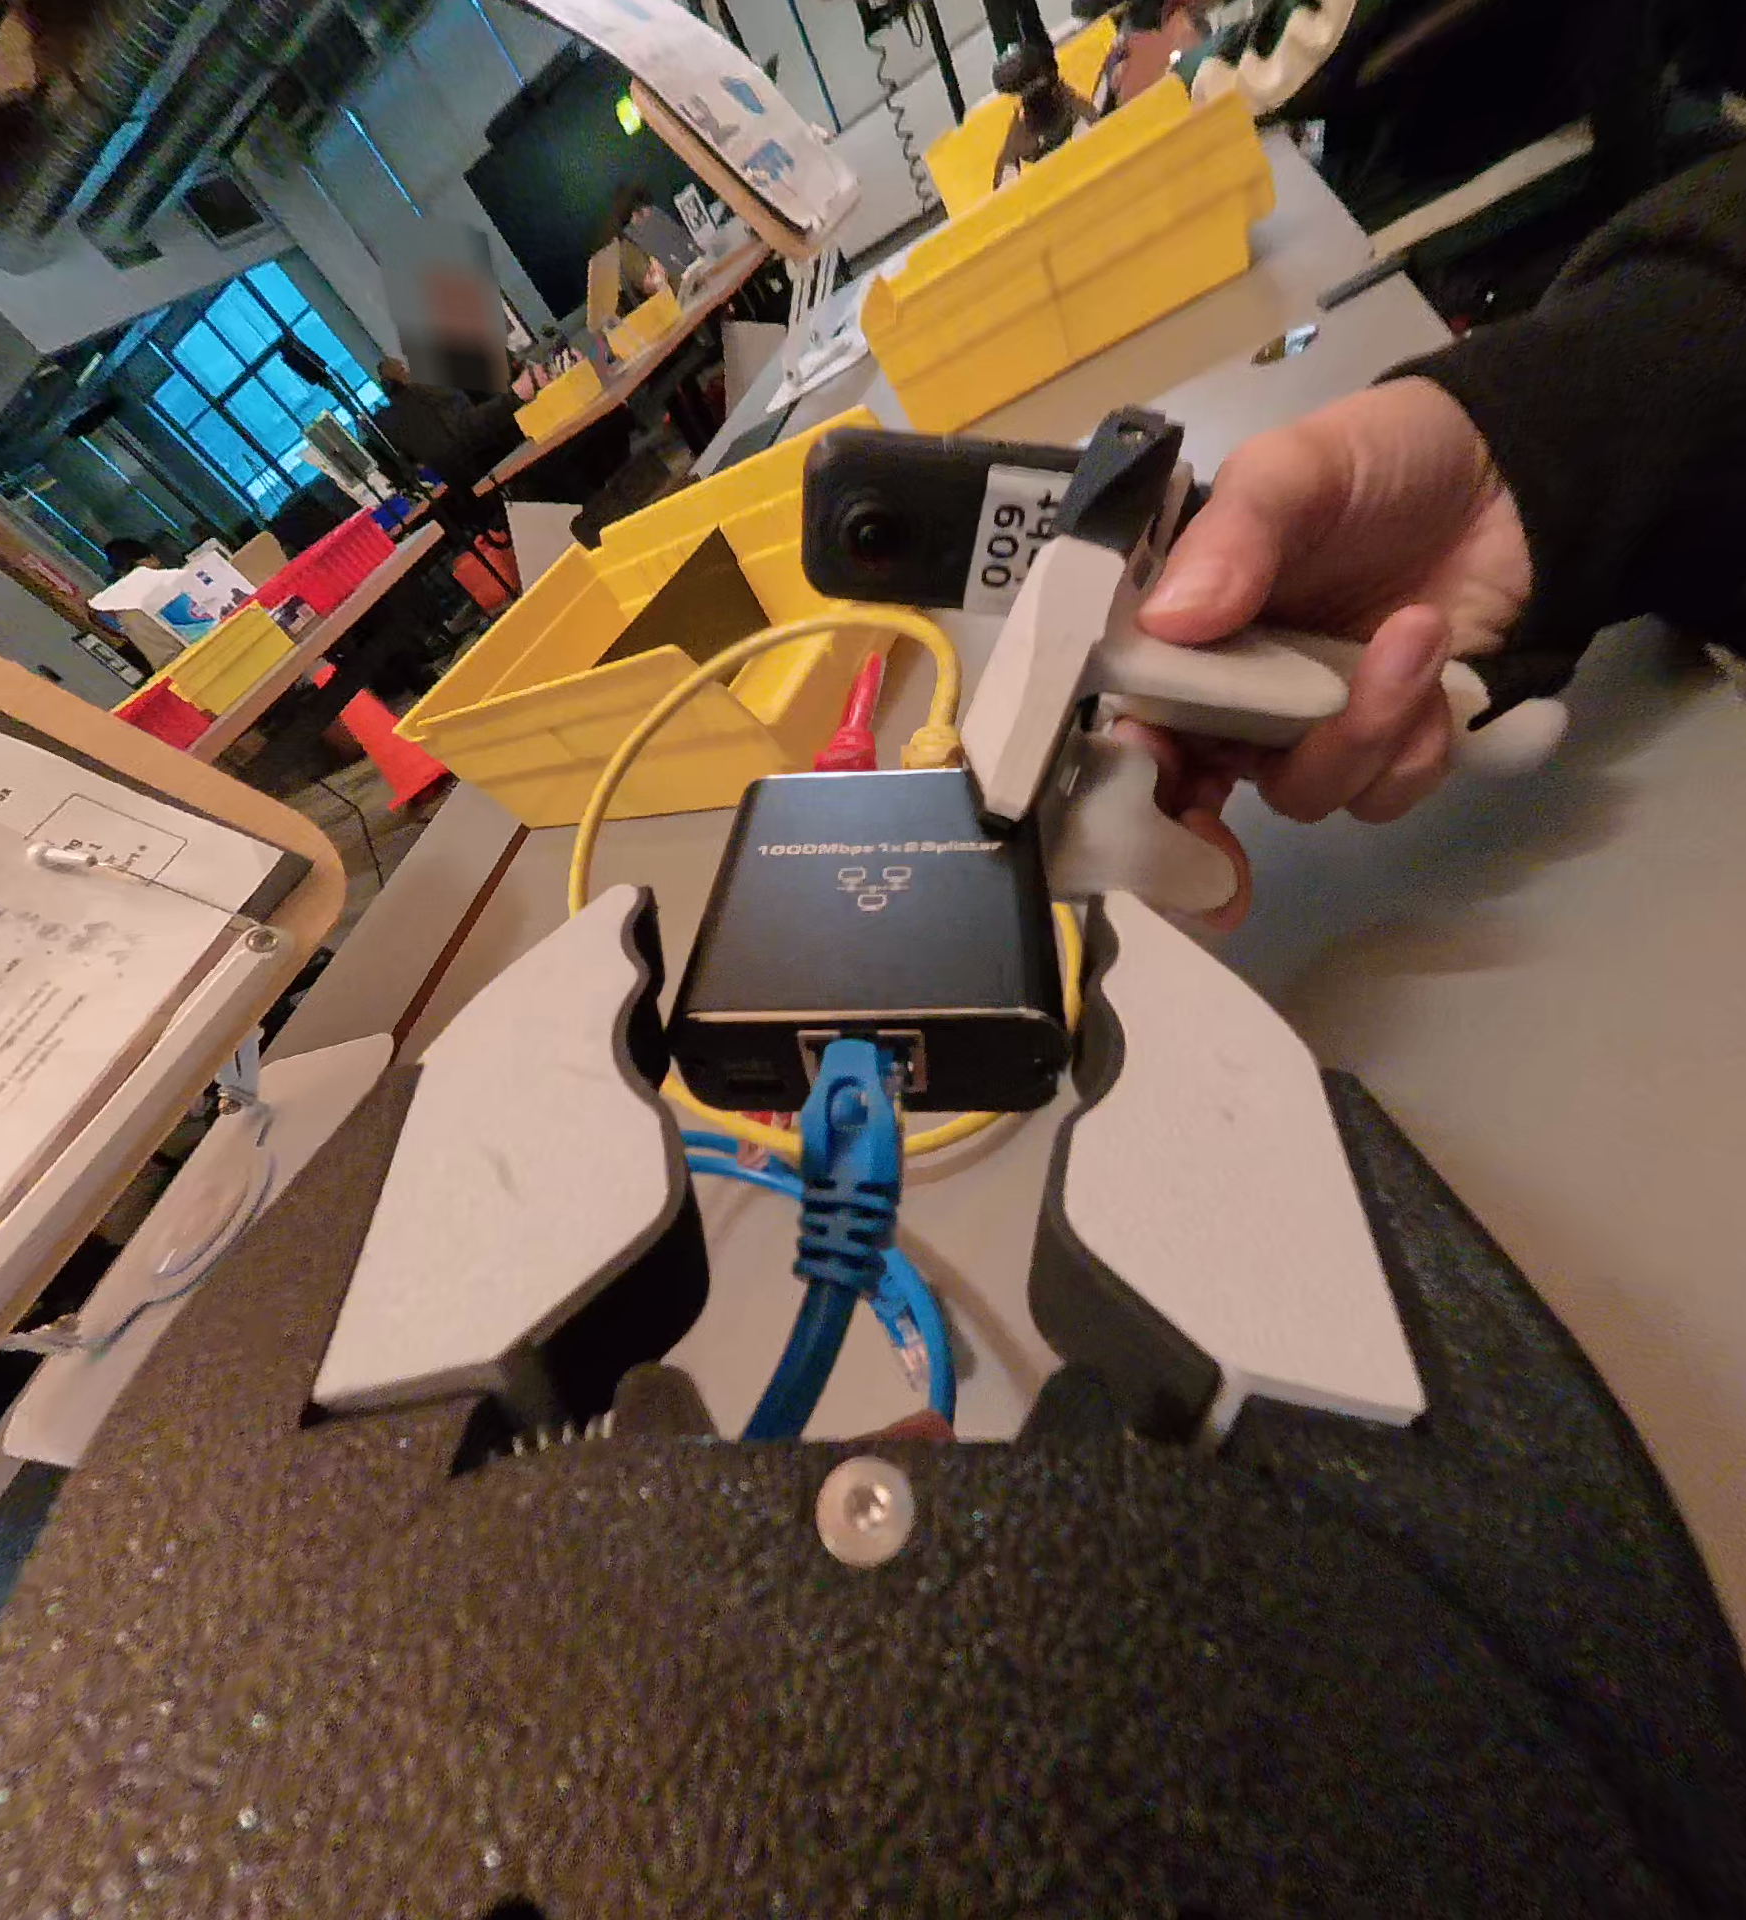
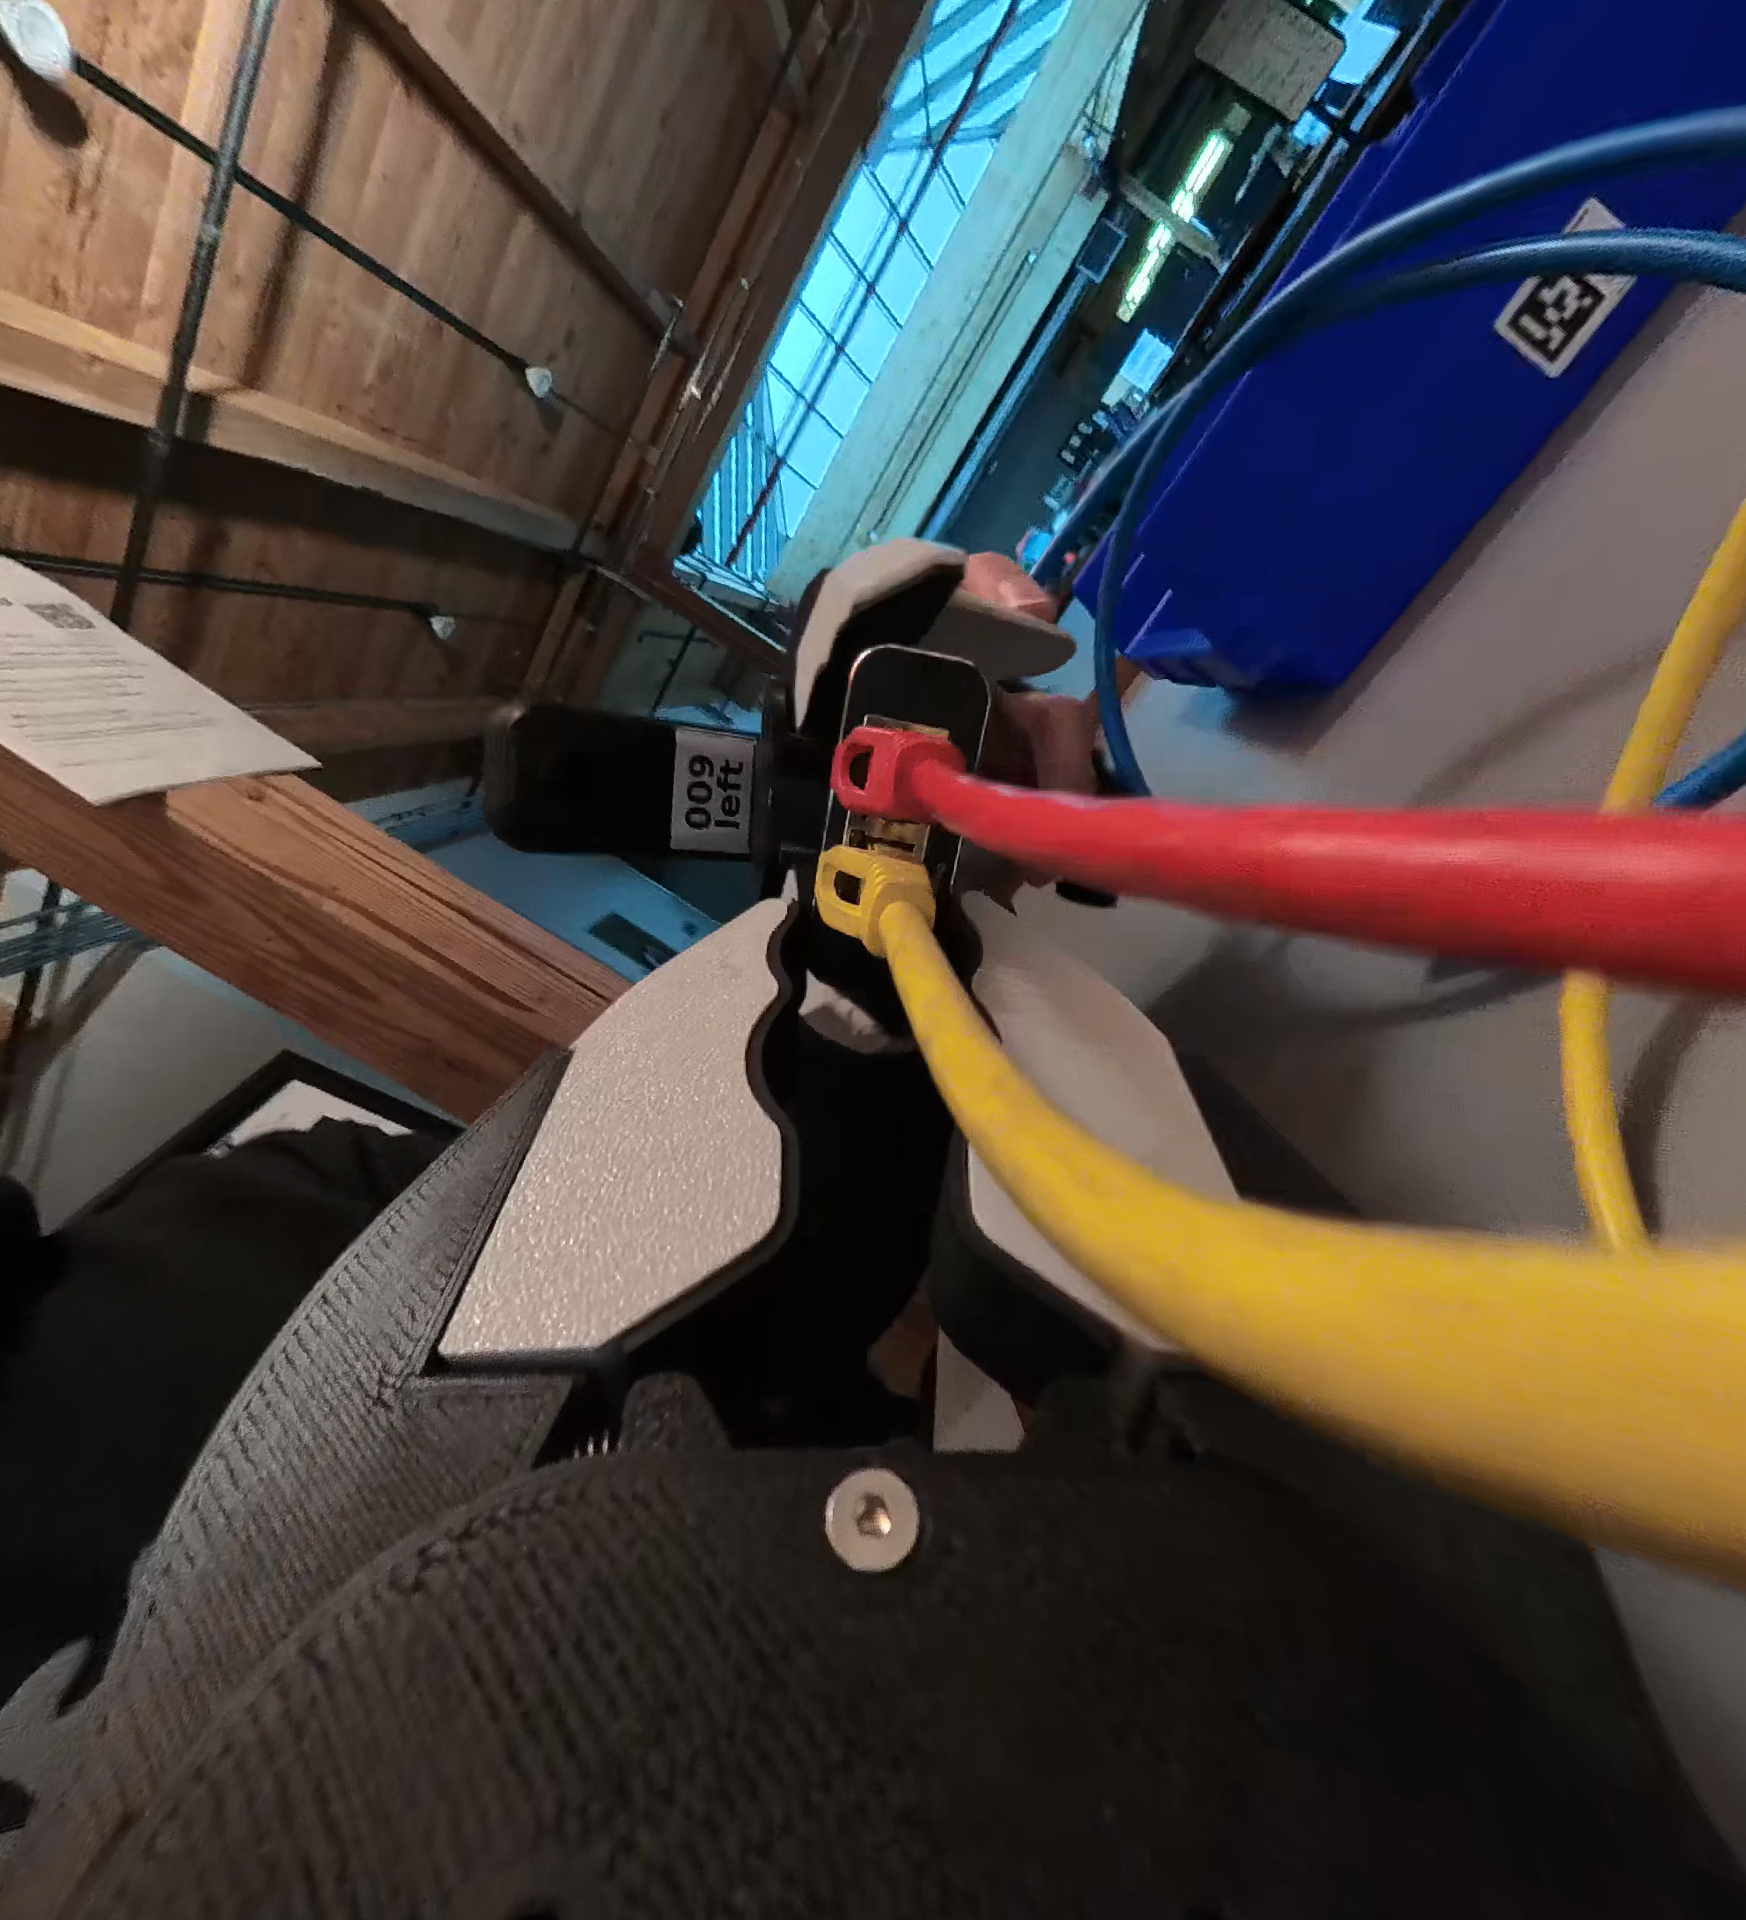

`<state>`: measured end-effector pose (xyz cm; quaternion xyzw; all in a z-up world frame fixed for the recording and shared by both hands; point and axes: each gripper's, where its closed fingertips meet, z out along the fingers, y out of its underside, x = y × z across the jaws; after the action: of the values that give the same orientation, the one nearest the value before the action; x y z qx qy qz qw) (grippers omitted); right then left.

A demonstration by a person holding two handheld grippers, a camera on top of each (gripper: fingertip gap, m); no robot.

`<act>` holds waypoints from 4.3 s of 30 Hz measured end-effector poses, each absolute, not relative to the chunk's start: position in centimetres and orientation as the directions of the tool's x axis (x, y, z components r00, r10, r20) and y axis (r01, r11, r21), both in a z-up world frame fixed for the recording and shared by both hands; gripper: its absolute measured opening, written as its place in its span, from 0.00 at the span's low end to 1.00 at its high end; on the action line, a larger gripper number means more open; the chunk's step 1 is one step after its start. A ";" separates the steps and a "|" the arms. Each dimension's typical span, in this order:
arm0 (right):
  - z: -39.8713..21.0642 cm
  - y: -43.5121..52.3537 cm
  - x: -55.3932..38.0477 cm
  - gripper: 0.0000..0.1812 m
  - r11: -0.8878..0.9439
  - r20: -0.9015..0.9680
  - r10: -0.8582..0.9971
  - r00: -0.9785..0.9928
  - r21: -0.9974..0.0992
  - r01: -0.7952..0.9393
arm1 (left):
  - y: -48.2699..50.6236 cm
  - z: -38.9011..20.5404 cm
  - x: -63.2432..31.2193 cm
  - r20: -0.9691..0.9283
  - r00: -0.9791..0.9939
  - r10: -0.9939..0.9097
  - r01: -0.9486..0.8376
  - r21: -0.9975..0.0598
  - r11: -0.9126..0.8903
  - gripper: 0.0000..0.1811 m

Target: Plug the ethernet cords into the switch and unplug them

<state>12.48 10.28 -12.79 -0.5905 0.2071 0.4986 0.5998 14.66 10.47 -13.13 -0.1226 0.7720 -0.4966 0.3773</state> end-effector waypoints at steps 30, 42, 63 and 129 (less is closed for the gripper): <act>-13.2 10.9 17.3 0.09 0.205 -0.902 0.230 0.367 -0.324 -0.924 | 12.7 -14.8 17.1 -0.290 -0.466 -0.836 0.041 -0.951 0.307 0.41; -13.6 11.9 17.3 0.07 0.308 -0.919 0.190 0.345 -0.278 -0.910 | 13.3 -15.4 16.9 -0.276 -0.394 -0.877 0.020 -0.956 0.292 0.41; -14.1 11.3 16.9 0.07 0.418 -0.929 0.194 0.315 -0.213 -0.883 | 12.8 -15.6 16.4 -0.321 -0.365 -0.874 0.032 -0.943 0.332 0.41; -13.1 12.7 17.5 0.07 0.396 -0.804 0.111 0.584 -0.503 -0.768 | 13.8 -14.9 17.0 -0.195 -0.323 -0.926 0.015 -0.979 0.201 0.40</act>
<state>17.49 12.67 -13.11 -0.4669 0.3517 0.2903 0.7577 16.98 13.82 -14.92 -0.3627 0.6276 -0.5175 0.4548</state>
